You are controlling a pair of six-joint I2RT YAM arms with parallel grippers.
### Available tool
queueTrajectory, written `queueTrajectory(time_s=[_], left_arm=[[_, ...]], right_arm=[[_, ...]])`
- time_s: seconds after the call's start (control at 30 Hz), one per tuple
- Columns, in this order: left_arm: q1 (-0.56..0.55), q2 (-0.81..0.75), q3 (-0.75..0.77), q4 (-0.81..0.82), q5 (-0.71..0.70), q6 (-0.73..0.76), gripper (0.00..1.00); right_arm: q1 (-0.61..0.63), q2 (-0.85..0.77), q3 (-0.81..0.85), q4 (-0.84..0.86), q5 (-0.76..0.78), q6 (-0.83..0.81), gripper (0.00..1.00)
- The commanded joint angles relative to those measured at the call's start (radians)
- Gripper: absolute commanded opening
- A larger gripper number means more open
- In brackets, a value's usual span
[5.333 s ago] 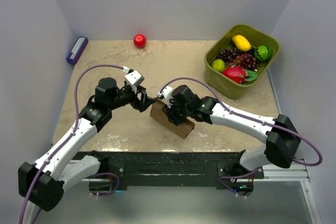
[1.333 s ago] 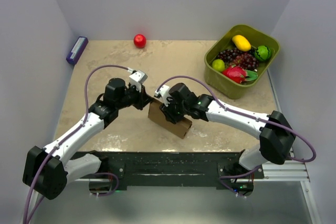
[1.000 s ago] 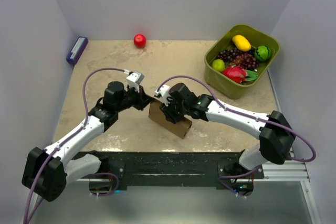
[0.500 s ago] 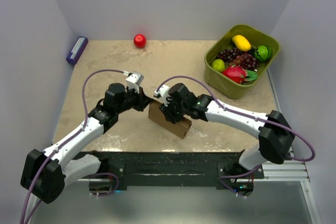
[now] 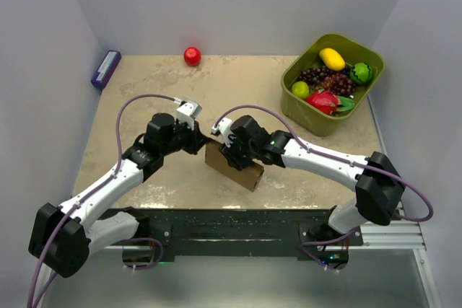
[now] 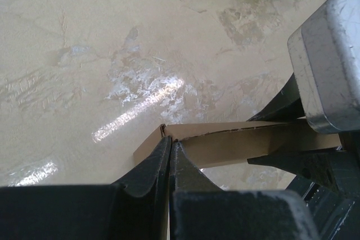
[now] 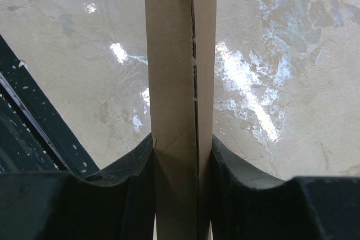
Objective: Fold the paper box
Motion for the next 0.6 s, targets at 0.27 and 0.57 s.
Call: queueTrajectory(time_s=[0.27, 0.57], left_arm=[[-0.036, 0.038, 0.008, -0.169, -0.099, 0.053, 0.00], [-0.053, -0.028, 0.016, -0.171, -0.202, -0.007, 0.00]], right_arm=[[-0.010, 0.014, 0.004, -0.030, 0.147, 0.002, 0.40], [-0.010, -0.107, 0.001, -0.057, 0.176, 0.187, 0.75]])
